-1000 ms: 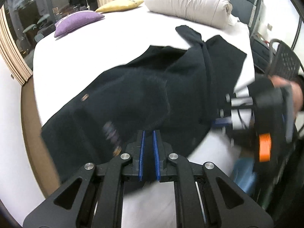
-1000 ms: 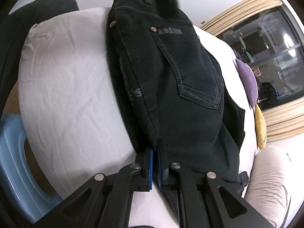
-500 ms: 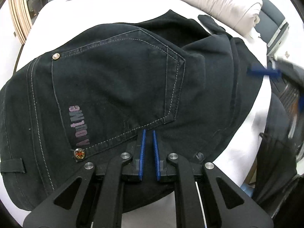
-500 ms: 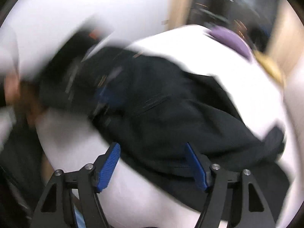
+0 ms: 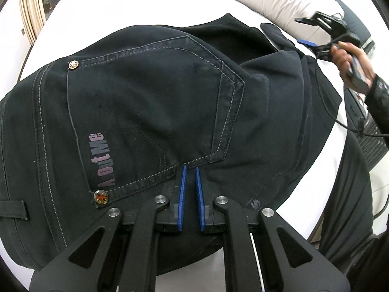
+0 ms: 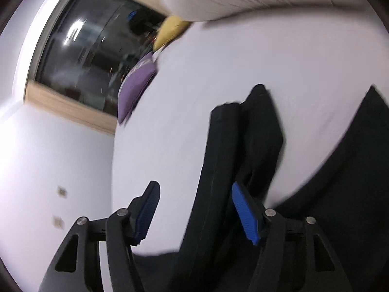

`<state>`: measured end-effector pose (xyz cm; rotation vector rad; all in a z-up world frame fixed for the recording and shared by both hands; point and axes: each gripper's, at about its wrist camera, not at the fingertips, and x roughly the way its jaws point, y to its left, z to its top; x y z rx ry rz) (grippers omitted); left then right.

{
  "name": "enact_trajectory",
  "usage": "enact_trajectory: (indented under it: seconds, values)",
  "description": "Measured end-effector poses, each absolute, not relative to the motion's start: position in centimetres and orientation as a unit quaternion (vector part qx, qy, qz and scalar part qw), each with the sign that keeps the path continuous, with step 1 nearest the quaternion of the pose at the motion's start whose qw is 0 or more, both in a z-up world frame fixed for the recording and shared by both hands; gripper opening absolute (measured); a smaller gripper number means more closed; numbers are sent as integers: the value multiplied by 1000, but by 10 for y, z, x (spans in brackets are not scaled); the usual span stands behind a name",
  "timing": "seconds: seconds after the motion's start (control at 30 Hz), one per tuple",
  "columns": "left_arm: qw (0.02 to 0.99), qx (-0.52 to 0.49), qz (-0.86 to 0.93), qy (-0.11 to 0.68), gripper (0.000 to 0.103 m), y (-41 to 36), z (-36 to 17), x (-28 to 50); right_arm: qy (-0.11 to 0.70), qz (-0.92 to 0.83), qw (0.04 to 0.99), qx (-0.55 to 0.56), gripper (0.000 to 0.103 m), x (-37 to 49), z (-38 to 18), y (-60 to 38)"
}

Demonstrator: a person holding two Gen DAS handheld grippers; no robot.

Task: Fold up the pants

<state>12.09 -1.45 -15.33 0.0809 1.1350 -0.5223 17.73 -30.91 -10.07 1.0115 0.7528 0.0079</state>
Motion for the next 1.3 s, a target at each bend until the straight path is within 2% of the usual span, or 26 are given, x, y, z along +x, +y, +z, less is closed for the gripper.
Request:
enact_trajectory:
  seconds: [0.4,0.57,0.6,0.63,0.73,0.8,0.87,1.0,1.07,1.17,1.23,1.3]
  values:
    - [809,34,-245,533,9,-11,-153,124,403,-18,762,507,62,222,-150,-336]
    - [811,32,-244,531,9,-5,-155,122,400,4,763,508,34,239,-151,-328]
    - [811,31,-244,531,9,-5,-155,122,402,4,767,500,18,242,-150,-327]
    - [811,29,-244,531,9,-3,-157,122,407,4,772,488,7,246,-148,-326]
    - [808,15,-248,534,9,5,-158,123,407,8,791,457,5,249,-129,-315]
    - [808,5,-249,535,9,10,-158,125,389,20,812,435,5,250,-97,-306]
    - [806,-10,-249,537,9,15,-156,128,356,39,834,420,5,242,-56,-298]
    - [805,-27,-249,538,9,24,-156,129,236,90,888,385,5,189,54,-298]
    - [806,-31,-248,537,9,29,-157,128,209,83,895,385,5,155,71,-308]
    - [807,-32,-247,535,9,36,-158,126,222,14,900,375,5,114,50,-325]
    - [807,-31,-248,536,9,40,-157,126,262,-72,890,366,5,84,10,-344]
    - [805,-29,-247,538,9,35,-157,127,302,-142,852,404,5,47,-46,-371]
